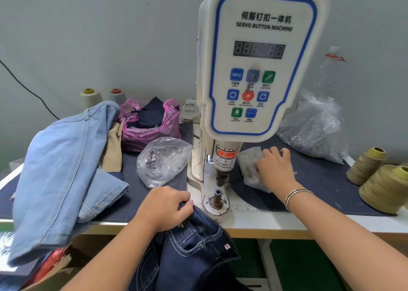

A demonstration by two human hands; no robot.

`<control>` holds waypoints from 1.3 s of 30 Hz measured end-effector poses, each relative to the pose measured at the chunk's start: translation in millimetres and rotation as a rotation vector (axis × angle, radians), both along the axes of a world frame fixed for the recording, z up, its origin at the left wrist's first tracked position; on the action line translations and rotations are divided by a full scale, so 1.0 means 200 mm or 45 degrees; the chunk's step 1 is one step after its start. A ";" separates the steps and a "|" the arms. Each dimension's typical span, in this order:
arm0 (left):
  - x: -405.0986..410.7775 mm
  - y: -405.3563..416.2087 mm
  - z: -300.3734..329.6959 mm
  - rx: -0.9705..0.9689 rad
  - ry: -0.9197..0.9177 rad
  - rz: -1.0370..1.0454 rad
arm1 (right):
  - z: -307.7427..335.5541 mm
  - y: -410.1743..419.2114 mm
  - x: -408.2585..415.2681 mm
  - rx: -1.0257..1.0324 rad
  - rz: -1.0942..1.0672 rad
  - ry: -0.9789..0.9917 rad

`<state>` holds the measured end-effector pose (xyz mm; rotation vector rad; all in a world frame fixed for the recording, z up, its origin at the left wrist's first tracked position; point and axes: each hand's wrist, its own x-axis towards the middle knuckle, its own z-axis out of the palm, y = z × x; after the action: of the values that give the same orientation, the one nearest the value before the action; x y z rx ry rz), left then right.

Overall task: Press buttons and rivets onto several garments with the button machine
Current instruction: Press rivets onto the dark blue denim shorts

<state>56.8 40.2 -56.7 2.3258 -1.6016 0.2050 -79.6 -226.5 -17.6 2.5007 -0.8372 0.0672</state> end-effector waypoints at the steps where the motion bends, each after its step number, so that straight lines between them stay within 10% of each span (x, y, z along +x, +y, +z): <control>1: 0.00 0.00 0.00 0.005 0.004 0.011 | 0.00 0.00 0.00 -0.010 0.006 0.006; 29: -0.01 -0.01 0.02 0.034 -0.002 0.066 | 0.02 0.04 -0.05 0.041 -0.069 -0.040; 39: -0.02 -0.01 0.02 0.054 0.011 0.082 | 0.14 0.21 -0.18 0.839 0.048 -1.377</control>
<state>53.8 37.5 -52.2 2.4092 -1.5431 0.1769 -115.5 -184.0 11.3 3.0183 -1.3613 1.4666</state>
